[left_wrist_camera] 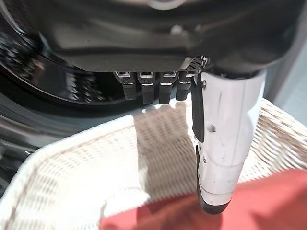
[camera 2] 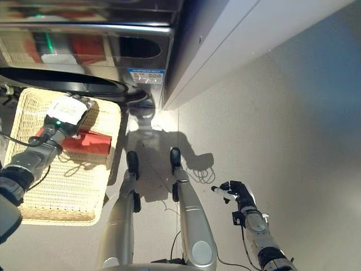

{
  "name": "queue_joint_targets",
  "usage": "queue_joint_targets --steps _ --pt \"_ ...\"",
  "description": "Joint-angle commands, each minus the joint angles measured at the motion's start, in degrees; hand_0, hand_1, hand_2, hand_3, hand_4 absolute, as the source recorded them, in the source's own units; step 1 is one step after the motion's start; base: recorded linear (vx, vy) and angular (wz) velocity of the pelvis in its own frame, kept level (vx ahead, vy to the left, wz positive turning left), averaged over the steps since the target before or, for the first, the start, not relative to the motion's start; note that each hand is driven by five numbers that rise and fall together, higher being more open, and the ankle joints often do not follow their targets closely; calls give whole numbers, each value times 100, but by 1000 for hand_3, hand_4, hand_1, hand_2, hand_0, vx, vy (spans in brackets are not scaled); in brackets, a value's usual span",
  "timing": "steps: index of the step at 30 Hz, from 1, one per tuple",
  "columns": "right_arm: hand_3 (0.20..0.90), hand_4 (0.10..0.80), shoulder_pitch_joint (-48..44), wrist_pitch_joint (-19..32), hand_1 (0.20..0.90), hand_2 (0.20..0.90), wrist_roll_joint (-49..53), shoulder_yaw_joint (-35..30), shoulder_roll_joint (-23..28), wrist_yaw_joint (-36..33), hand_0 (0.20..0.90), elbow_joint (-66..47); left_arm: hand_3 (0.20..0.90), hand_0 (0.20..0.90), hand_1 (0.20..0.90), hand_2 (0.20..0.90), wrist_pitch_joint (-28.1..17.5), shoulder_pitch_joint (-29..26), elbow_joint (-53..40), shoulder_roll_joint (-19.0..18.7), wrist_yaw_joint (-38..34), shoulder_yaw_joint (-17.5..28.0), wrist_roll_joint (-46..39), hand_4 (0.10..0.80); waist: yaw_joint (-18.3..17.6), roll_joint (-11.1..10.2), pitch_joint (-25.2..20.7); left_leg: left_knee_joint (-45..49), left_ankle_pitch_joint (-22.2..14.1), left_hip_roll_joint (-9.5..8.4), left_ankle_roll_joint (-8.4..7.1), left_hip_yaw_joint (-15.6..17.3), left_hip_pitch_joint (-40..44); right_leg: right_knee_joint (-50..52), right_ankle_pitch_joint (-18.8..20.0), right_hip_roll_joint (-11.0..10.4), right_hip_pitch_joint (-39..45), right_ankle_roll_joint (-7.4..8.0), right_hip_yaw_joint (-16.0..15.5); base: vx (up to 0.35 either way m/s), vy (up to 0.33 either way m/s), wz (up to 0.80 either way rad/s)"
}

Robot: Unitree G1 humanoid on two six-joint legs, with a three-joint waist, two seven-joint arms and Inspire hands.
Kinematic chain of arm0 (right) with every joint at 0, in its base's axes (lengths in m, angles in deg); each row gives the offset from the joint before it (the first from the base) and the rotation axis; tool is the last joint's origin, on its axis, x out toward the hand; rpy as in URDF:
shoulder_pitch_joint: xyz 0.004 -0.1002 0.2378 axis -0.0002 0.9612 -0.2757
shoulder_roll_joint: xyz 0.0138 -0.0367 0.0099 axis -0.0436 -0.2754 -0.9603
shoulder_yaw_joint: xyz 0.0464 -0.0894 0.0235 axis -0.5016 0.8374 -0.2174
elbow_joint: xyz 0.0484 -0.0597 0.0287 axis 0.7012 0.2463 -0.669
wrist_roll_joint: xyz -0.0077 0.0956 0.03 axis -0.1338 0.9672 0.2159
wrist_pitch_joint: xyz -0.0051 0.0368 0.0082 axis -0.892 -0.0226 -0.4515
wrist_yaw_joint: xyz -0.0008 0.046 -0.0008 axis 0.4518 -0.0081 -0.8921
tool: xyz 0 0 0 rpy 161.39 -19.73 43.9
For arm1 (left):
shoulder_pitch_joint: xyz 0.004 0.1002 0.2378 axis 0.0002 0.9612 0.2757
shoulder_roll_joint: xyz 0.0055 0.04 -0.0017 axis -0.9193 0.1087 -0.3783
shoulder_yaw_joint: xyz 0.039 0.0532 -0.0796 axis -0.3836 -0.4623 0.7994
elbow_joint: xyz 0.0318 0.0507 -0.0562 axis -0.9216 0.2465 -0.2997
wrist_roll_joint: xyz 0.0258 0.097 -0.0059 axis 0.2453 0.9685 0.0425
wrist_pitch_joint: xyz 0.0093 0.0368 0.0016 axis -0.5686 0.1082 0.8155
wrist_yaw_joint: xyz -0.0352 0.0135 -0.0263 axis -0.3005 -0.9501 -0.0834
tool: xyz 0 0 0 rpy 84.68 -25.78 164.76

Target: Pick up the clothes and place them into the washing machine

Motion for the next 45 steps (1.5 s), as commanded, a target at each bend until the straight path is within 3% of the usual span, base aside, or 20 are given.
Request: queue_joint_targets --steps 1,7,8,16,27,43,44,45 --pt "900 800 640 50 900 900 117 -260 710 -42 900 -202 900 900 900 900 -285 -55 -38 -31 37 276 -419 800 -113 -104 -291 725 -275 -40 -250 -168 -669 -993 921 -159 251 196 -91 1 10 -4" --pt "900 800 590 20 900 900 169 -274 847 52 900 -231 900 900 900 900 -755 140 -252 -58 445 324 -1171 800 -114 -70 -277 711 -252 -46 -255 -141 -715 -974 928 -167 193 190 -89 17 -1 0" --pt "900 800 587 19 900 900 175 -281 873 64 900 -232 900 900 900 900 -812 228 -269 -52 511 390 -1343 800 -79 -35 -309 716 -457 -9 -273 -175 -649 -979 796 -121 256 211 -71 101 5 1" --pt "900 800 514 -63 900 900 174 -258 995 187 900 -223 900 900 900 900 -957 373 -81 5 921 508 -1930 800 -74 -39 -294 736 -458 -13 -280 -162 -723 -956 808 -127 183 211 -78 12 1 0" --pt "900 800 300 -275 900 900 75 -312 1052 222 900 -111 900 900 900 900 -587 208 681 237 1484 392 -1808 800 -119 -99 -242 772 -446 -7 -278 -164 -790 -945 839 -121 118 217 -87 0 0 0" --pt "900 800 147 -424 900 900 -79 -394 1076 197 900 -342 900 900 900 900 87 109 1577 456 1487 449 -1204 800 -202 -256 -86 896 -440 35 -278 -195 -978 -918 885 -88 -34 218 -102 0 0 0" --pt "900 800 154 -433 900 900 -106 -410 1080 206 900 -399 513 513 513 513 128 161 1680 517 1503 494 -1214 524 -209 -279 -83 912 -442 40 -278 -198 -995 -914 887 -81 -46 217 -102 0 0 0" --pt "900 800 152 -444 900 900 -124 -416 1084 202 900 -418 313 313 313 313 144 180 1704 548 1530 499 -1213 380 -211 -288 -81 917 -444 39 -276 -198 -999 -910 886 -78 -50 216 -100 0 0 0"
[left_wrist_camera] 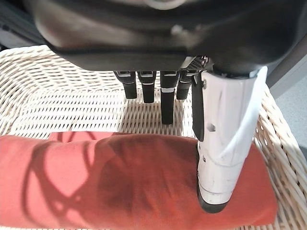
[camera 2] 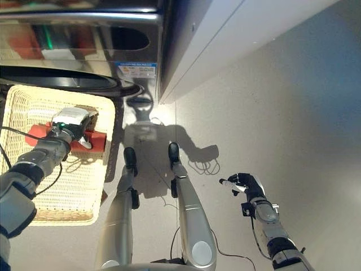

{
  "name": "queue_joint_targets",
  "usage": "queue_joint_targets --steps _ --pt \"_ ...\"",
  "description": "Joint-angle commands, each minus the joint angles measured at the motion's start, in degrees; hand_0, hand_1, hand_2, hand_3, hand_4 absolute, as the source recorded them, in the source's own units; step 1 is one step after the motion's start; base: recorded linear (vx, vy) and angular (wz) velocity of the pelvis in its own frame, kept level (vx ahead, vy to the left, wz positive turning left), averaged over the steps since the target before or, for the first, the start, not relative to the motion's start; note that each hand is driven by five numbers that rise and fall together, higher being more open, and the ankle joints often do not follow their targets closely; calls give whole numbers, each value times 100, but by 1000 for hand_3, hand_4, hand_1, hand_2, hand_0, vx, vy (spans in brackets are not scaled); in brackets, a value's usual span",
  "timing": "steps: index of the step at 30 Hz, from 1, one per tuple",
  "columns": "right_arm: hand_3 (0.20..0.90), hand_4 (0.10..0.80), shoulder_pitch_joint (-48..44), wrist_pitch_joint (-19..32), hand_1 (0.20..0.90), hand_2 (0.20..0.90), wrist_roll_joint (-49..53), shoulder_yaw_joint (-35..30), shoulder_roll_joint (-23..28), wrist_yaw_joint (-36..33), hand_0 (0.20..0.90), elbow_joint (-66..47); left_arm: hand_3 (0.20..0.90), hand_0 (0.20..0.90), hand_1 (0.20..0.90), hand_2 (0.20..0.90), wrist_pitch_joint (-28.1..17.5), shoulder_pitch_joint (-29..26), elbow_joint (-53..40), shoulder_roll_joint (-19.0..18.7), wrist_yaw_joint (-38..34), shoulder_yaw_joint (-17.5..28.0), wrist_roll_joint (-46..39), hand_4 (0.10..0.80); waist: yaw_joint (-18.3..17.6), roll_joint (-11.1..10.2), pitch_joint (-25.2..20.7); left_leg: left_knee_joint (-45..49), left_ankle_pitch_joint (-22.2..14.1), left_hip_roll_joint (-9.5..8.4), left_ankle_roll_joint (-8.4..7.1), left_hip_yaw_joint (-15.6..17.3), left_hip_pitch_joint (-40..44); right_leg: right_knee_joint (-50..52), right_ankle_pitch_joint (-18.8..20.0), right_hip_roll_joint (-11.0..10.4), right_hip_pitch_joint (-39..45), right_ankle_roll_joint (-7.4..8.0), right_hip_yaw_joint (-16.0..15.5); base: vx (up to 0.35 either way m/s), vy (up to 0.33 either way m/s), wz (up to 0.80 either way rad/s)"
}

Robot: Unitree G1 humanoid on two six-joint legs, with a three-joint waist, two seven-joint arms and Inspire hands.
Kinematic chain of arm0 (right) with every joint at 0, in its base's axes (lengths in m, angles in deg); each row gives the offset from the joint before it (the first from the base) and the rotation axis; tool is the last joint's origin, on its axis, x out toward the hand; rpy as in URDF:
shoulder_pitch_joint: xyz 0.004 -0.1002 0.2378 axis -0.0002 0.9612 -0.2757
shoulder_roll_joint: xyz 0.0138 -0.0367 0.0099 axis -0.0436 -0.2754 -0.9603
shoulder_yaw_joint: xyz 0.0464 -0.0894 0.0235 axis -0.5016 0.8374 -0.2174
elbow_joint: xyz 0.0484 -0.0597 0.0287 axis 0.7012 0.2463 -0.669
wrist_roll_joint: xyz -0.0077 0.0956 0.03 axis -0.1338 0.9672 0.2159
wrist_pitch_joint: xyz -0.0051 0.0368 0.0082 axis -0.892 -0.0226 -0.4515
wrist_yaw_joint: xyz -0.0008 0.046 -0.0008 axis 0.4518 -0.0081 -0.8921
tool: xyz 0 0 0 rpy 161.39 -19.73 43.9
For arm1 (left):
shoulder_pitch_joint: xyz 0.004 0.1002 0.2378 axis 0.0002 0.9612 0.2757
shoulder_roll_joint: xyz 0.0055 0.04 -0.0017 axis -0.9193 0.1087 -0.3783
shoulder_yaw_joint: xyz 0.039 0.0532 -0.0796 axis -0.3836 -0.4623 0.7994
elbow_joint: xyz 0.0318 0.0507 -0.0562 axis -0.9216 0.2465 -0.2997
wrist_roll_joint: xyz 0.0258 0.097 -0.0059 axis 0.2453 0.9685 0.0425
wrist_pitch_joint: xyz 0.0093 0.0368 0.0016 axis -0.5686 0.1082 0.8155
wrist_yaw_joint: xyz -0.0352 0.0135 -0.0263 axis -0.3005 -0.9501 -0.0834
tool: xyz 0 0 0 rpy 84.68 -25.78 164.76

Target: Pick up the clothes and place them into the washing machine

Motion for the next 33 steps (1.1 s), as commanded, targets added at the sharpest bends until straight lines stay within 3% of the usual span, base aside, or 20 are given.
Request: queue_joint_targets --steps 1,25,30,31,33 --pt "900 800 495 -51 900 900 -125 -219 631 -53 900 -298 200 200 200 200 455 471 915 60 275 306 179 300 -19 -267 -97 671 -329 33 -306 -226 -619 -1065 955 -105 293 190 -145 0 0 0" --pt "900 800 478 -209 900 900 -400 -190 654 104 900 -250 200 200 200 200 496 937 1093 422 606 454 182 300 -11 -168 -378 504 -355 19 -307 -129 -324 -1084 893 -105 480 184 -119 1 3 -1" --pt "900 800 516 -209 900 900 -422 -232 641 112 900 -209 200 200 200 200 514 948 1009 466 457 703 -32 300 23 -128 -491 413 -332 10 -313 -114 -203 -1111 875 -125 589 190 -124 -18 2 -1" --pt "900 800 533 -203 900 900 -402 -261 626 103 900 -198 200 200 200 200 514 924 894 399 408 795 -110 300 14 -133 -469 397 -124 -39 -293 -85 -269 -1113 998 -179 537 170 -141 -97 2 -3" --pt "900 800 566 -173 900 900 -350 -299 566 76 900 -143 200 200 200 200 437 1049 696 269 171 1210 -496 300 56 -101 -471 388 -114 -62 -291 -88 -246 -1107 987 -187 561 162 -153 -43 -5 -5"
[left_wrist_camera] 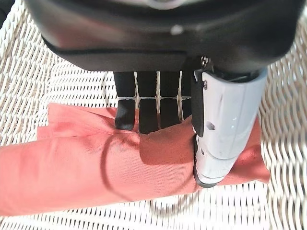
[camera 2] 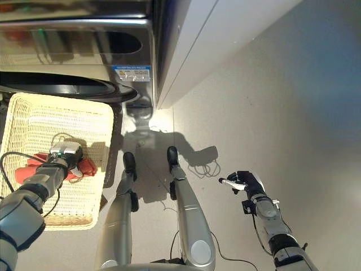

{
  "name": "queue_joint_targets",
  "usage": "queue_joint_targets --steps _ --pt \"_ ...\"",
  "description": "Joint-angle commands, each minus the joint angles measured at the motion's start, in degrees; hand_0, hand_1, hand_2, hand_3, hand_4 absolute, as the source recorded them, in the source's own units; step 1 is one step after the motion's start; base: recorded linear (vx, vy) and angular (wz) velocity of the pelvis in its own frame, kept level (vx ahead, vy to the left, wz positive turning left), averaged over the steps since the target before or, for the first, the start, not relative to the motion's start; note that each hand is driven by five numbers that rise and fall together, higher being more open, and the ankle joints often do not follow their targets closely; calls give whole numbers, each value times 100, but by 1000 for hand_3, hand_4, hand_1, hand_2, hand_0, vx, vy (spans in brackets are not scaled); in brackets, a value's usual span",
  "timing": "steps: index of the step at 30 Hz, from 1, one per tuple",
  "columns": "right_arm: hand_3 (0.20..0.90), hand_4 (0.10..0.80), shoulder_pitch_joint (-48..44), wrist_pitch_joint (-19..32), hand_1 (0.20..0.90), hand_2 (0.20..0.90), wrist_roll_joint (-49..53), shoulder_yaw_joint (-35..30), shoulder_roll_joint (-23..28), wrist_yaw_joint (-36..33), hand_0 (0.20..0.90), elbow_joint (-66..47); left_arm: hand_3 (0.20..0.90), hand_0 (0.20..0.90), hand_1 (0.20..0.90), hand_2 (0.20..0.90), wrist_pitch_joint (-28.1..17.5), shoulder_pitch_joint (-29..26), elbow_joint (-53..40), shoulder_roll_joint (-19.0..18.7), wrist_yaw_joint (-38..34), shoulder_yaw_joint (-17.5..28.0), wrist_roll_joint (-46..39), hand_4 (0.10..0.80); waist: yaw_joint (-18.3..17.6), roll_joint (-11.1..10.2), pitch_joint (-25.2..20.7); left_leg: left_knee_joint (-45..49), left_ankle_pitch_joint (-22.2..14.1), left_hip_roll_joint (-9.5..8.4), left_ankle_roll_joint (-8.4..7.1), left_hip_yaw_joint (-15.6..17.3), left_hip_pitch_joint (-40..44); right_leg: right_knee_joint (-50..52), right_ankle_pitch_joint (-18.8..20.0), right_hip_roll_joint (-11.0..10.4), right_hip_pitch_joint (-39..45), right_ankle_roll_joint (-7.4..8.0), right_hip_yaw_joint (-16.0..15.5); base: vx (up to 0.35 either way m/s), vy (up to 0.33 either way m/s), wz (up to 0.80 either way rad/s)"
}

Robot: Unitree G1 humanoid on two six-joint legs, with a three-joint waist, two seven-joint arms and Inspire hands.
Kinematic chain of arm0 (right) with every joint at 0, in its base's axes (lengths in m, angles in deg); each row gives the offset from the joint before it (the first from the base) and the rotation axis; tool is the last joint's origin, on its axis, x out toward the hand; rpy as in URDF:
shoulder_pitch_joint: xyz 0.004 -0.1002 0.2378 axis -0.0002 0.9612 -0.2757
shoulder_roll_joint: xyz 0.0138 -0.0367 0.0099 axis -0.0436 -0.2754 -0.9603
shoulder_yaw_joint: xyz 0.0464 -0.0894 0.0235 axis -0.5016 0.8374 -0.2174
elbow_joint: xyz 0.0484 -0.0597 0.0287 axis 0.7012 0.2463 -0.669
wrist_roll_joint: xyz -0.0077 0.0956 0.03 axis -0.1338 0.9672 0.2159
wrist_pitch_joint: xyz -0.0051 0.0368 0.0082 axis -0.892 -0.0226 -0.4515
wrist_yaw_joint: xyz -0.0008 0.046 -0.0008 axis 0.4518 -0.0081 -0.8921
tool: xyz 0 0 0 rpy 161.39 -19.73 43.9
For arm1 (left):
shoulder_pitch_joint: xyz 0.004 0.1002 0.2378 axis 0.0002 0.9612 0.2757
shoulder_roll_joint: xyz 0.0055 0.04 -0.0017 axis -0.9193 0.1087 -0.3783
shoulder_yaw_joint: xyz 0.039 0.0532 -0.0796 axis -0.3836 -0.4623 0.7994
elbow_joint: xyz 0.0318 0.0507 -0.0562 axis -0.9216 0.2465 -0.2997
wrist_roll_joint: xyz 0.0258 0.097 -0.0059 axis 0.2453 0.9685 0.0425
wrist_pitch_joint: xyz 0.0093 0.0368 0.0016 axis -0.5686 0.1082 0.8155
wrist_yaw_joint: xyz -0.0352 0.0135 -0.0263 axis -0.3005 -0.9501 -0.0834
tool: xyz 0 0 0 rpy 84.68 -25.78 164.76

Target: Pick up the clothes and place them into the washing machine

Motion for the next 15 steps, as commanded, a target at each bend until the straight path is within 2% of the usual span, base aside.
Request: queue_joint_targets --steps 1,4,5,7,8,9,10,11,12,13,15 --pt "900 800 669 94 900 900 20 -197 476 -53 900 -10 200 200 200 200 73 412 -126 -216 -468 1146 -838 300 -16 -22 -423 300 -75 -36 -313 -171 -452 -1212 914 -173 434 219 -189 15 -5 -4" --pt "900 800 751 133 900 900 105 -275 326 -37 900 76 200 200 200 200 -172 695 -131 -161 -652 2161 -1987 300 61 -5 -436 280 -68 -54 -313 -172 -390 -1220 891 -182 488 213 -199 2 -3 1" --pt "900 800 751 133 900 900 105 -273 327 -37 900 76 200 200 200 200 -172 698 -133 -162 -652 2164 -1987 300 59 -5 -436 280 -68 -54 -313 -173 -390 -1220 891 -182 489 213 -200 10 -16 4" --pt "900 800 784 144 900 900 182 -311 218 -33 900 199 200 200 200 200 -554 846 -272 -35 -688 3100 -3515 300 111 2 -456 277 -82 -64 -313 -187 -348 -1211 854 -184 528 204 -212 17 -15 1" --pt "900 800 803 167 900 900 222 -323 157 -50 900 282 200 200 200 200 -811 995 -436 136 -660 3643 -4542 300 141 7 -470 267 -103 -74 -314 -179 -312 -1196 825 -175 544 193 -217 0 0 0" --pt "900 800 801 168 900 900 222 -319 159 -50 900 283 200 200 200 200 -810 1001 -439 136 -660 3647 -4542 300 137 9 -470 268 -104 -74 -314 -180 -311 -1195 824 -175 546 193 -218 0 0 0" --pt "900 800 809 168 900 900 231 -327 140 -66 900 326 200 200 200 200 -1017 1086 -561 262 -560 3946 -5298 300 155 17 -472 266 -120 -76 -317 -178 -296 -1183 802 -176 557 192 -228 0 0 0" --pt "900 800 818 173 900 900 254 -308 117 -83 900 352 200 200 200 200 -1156 1159 -682 402 -497 4075 -5698 300 162 18 -475 269 -129 -80 -318 -185 -285 -1164 787 -174 562 188 -244 35 -19 3" --pt "900 800 848 169 900 900 269 -316 111 -109 900 384 200 200 200 200 -1419 1314 -1004 725 -261 4369 -6698 300 191 37 -479 298 -168 -93 -319 -177 -265 -1126 740 -171 581 182 -248 35 -23 3" --pt "900 800 862 171 900 900 288 -327 102 -130 900 408 200 200 200 200 -1534 1377 -1151 917 -128 4568 -7308 300 209 39 -480 324 -196 -101 -319 -185 -254 -1094 705 -171 598 178 -256 37 -13 6" --pt "900 800 898 164 900 900 294 -345 103 -190 900 461 200 200 200 200 -1766 1518 -1620 1285 2 4767 -7930 300 241 49 -499 371 -244 -115 -316 -198 -227 -1025 650 -169 617 169 -269 40 -21 9"
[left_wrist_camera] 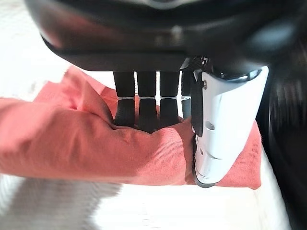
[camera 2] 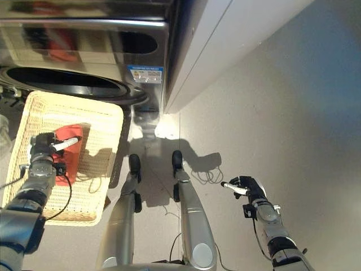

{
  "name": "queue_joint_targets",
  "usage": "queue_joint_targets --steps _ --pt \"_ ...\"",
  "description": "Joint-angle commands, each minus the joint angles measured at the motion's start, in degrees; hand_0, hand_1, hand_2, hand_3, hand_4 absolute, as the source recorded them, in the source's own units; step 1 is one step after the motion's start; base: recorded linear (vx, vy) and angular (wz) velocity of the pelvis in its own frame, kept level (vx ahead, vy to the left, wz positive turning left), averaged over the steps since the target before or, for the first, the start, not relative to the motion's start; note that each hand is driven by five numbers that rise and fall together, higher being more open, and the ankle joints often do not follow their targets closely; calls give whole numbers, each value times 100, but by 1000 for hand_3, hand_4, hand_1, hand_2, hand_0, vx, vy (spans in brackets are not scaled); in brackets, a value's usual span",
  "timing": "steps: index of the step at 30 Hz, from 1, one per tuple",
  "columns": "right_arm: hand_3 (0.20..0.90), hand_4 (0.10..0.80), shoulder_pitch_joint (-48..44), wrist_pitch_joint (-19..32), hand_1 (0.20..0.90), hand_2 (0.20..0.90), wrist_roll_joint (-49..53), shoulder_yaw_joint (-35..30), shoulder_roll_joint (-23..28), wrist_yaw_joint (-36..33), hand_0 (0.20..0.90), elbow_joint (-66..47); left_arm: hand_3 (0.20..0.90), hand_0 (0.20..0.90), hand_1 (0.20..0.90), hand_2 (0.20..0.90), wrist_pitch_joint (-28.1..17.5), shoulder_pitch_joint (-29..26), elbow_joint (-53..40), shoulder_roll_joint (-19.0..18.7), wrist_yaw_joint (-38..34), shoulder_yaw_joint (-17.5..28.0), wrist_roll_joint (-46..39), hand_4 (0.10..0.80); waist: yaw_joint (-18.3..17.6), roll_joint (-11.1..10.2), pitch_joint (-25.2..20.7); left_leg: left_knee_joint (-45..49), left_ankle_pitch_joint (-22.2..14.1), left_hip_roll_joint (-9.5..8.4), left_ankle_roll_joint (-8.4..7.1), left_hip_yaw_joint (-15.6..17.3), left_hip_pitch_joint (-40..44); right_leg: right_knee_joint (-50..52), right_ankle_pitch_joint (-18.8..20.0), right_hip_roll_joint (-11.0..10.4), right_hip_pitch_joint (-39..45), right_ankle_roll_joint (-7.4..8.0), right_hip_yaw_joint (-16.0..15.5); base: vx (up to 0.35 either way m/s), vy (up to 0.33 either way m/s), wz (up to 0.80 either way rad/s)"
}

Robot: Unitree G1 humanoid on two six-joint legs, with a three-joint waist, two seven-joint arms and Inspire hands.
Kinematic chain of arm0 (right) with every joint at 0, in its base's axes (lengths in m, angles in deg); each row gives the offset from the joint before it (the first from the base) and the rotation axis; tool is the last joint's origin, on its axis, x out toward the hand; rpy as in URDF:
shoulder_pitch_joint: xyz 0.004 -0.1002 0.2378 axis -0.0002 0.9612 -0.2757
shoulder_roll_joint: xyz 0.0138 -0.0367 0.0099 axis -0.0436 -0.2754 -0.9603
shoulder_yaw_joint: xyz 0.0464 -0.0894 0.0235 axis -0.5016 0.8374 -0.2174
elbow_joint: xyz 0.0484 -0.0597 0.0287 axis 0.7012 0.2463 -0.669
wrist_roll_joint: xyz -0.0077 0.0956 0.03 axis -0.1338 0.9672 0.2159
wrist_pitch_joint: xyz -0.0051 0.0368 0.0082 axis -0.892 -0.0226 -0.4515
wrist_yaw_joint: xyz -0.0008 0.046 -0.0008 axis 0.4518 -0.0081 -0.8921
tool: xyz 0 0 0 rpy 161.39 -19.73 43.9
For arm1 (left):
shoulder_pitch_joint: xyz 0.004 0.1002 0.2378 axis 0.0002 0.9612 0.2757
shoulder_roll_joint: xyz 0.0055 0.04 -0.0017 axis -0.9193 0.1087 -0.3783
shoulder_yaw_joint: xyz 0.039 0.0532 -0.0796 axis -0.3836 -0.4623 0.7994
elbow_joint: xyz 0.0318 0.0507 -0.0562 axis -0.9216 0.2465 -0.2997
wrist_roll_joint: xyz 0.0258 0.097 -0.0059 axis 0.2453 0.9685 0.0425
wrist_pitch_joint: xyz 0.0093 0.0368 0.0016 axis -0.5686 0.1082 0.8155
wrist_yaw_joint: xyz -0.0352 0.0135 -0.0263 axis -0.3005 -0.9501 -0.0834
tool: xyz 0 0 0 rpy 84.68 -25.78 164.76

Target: Pick up the clothes and place them into the washing machine

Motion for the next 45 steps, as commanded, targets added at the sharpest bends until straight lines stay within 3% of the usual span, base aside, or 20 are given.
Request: queue_joint_targets --steps 1,2,6,13,18,21,22,30,38,39,41,42,44,45 --pt "900 800 718 151 900 900 194 -252 256 -207 900 92 200 200 200 200 -885 395 -831 600 279 452 -1771 300 -85 -24 -327 462 -280 -102 -269 -146 -448 -1095 705 -95 436 147 -216 36 -21 8" --pt "900 800 720 153 900 900 195 -248 261 -206 900 94 200 200 200 200 -887 408 -840 606 278 456 -1774 300 -90 -17 -330 468 -285 -101 -269 -148 -449 -1092 701 -94 438 147 -218 34 -23 12" --pt "900 800 779 176 900 900 188 -237 64 -370 900 281 200 200 200 200 -1372 487 -1376 1350 453 853 -2616 300 -39 -56 -398 618 -420 -118 -263 -157 -392 -880 539 -86 465 139 -266 47 -35 16" --pt "900 800 811 115 900 900 88 -201 -14 -474 900 422 200 200 200 200 -1741 189 -1713 1651 726 1143 -3421 300 -46 -92 -509 1128 -755 -90 -251 -82 -347 -254 258 -104 366 128 -290 40 -3 13" --pt "900 800 811 94 900 900 42 -170 -11 -490 900 420 200 200 200 200 -1893 40 -1955 1697 727 1181 -3533 300 -69 -85 -560 1246 -863 -69 -241 -54 -322 -126 177 -107 361 133 -284 33 28 0" --pt "900 800 815 81 900 900 17 -126 0 -495 900 357 200 200 200 200 -2031 -171 -2082 1540 591 1259 -3539 300 -117 -96 -637 1273 -911 -48 -220 -34 -305 -129 154 -96 379 136 -282 64 25 -6" --pt "900 800 810 78 900 900 17 -123 -4 -495 900 359 200 200 200 200 -2030 -175 -2080 1536 583 1260 -3534 300 -110 -76 -679 1267 -1078 -34 -232 -78 -240 -105 13 -66 423 165 -254 144 26 -7" --pt "900 800 822 39 900 900 -14 -67 78 -448 900 279 200 200 200 200 -1973 -700 -1903 950 447 1254 -3409 300 -207 -92 -826 1228 -1121 -9 -190 -32 -224 -230 35 -22 454 164 -182 44 24 -9" --pt "900 800 785 11 900 900 12 -36 139 -403 900 64 200 200 200 200 -1829 -1174 -1505 451 303 1145 -3314 300 -334 -137 -878 1144 -1096 12 -168 35 -245 -512 184 9 490 198 -105 9 25 -9" --pt "900 800 792 7 900 900 20 -44 148 -401 900 47 200 200 200 200 -1819 -1208 -1469 401 292 1139 -3300 300 -360 -169 -833 1170 -937 1 -152 94 -324 -534 328 -21 433 170 -123 -87 27 -15" --pt "900 800 803 6 900 900 48 -63 161 -388 900 -1 200 200 200 200 -1735 -1374 -1220 183 275 1106 -3287 300 -424 -207 -848 1171 -944 15 -141 127 -357 -631 381 -3 432 175 -74 30 35 -17" --pt "900 800 802 4 900 900 55 -70 160 -388 900 2 200 200 200 200 -1724 -1419 -1178 143 272 1082 -3291 300 -424 -185 -896 1165 -1132 36 -152 72 -295 -643 255 40 488 209 -28 120 24 -14" --pt "900 800 803 6 900 900 56 -75 159 -388 900 -1 200 200 200 200 -1724 -1429 -1170 140 277 1078 -3295 300 -437 -222 -851 1174 -950 18 -139 135 -367 -664 401 3 435 181 -56 14 12 -12" --pt "900 800 801 -7 900 900 82 -77 160 -374 900 -18 200 200 200 200 -1628 -1561 -992 13 284 1002 -3302 300 -483 -218 -919 1167 -1137 40 -142 86 -326 -734 320 51 490 220 15 35 30 -11"
